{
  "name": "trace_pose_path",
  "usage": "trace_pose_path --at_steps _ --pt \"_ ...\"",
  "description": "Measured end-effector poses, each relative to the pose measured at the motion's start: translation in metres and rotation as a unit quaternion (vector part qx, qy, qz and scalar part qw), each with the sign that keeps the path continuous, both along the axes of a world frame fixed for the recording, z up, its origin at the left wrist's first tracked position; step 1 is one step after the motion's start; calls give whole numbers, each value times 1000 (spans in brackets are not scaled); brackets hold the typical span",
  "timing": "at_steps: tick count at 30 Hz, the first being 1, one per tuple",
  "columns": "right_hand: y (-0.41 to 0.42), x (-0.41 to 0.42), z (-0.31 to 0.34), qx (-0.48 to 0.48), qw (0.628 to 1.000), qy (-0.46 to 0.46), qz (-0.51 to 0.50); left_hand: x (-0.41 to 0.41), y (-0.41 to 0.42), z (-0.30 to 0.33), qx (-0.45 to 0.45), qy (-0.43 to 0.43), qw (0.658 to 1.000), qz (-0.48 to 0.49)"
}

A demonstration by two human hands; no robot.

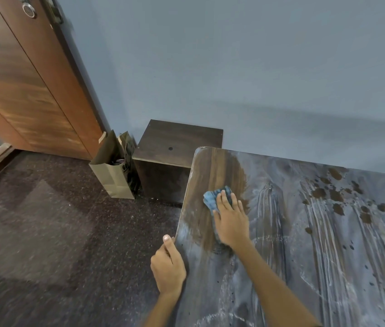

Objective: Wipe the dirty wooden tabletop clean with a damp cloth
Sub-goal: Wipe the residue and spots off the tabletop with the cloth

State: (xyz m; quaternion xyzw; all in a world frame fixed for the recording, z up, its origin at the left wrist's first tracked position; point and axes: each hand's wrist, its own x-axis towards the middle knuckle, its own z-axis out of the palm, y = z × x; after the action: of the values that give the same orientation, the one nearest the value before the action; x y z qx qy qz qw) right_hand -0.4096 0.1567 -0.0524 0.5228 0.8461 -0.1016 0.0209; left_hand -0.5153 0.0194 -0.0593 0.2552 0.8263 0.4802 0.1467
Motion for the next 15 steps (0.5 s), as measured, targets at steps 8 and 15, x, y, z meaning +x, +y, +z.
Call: trace_pose_path --at_steps 8,15 --pt "-76 -17 -6 2 977 38 208 18 -10 6 -69 -65 995 -9" --pt "-51 40 1 28 997 -22 71 19 -32 6 -57 -77 994 -48"
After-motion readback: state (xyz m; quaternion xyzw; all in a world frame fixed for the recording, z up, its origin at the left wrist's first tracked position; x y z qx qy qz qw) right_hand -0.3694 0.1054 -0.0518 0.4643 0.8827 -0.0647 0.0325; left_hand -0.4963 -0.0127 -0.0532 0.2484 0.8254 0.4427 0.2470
